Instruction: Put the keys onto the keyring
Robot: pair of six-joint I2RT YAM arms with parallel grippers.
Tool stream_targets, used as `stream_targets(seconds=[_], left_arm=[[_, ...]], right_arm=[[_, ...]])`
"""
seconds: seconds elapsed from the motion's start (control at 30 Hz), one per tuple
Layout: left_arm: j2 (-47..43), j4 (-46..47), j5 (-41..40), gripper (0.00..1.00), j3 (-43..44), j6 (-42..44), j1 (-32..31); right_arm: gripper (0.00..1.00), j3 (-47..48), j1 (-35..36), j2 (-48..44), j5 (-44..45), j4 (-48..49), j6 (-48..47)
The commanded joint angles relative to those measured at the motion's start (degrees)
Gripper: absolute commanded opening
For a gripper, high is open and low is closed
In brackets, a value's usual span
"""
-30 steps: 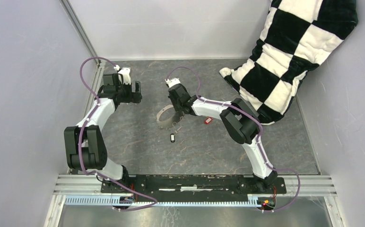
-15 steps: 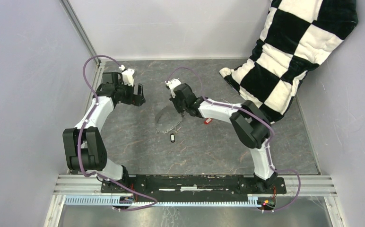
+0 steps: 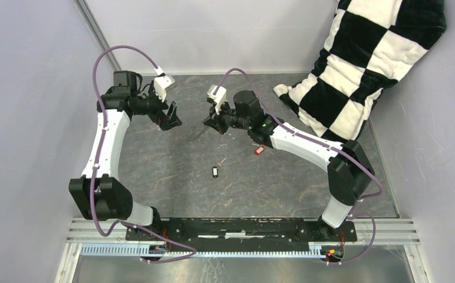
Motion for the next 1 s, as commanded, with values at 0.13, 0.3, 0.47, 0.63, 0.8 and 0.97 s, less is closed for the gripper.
stream_targets(seconds=[0.13,0.3,0.47,0.63,0.8,0.97], left_arm=[[-7.5,-20.4,7.4,0.95,6.3,19.0,-0.9],[-14.6,-23.6,7.7,0.82,1.7,24.7,-4.5],[-21.3,-22.2,12.7,0.79,0.6,24.8,-5.0],[-24.7,-18.9,17.5,0.74,-0.8,19.0,-5.3],[-27.5,-18.8,20.6,0.69,-4.6,14.8,-6.4],[-29.3,-18.8,20.9,0.54,-6.3,12.1,-8.0]], right_arm=[[0.0,0.0,0.3,-8.2,-21.3,3.4,-1.0],[0.0,-3.1,0.3,-11.7,-31.8,8.9,4.5],[0.0,-7.3,0.7,-15.2,-34.6,14.9,8.5],[0.0,-9.5,2.0,-17.1,-36.1,19.1,11.5],[0.0,-13.0,4.3,-18.8,-33.1,25.5,14.9],[0.0,-14.4,6.8,-19.3,-26.4,26.5,14.3]])
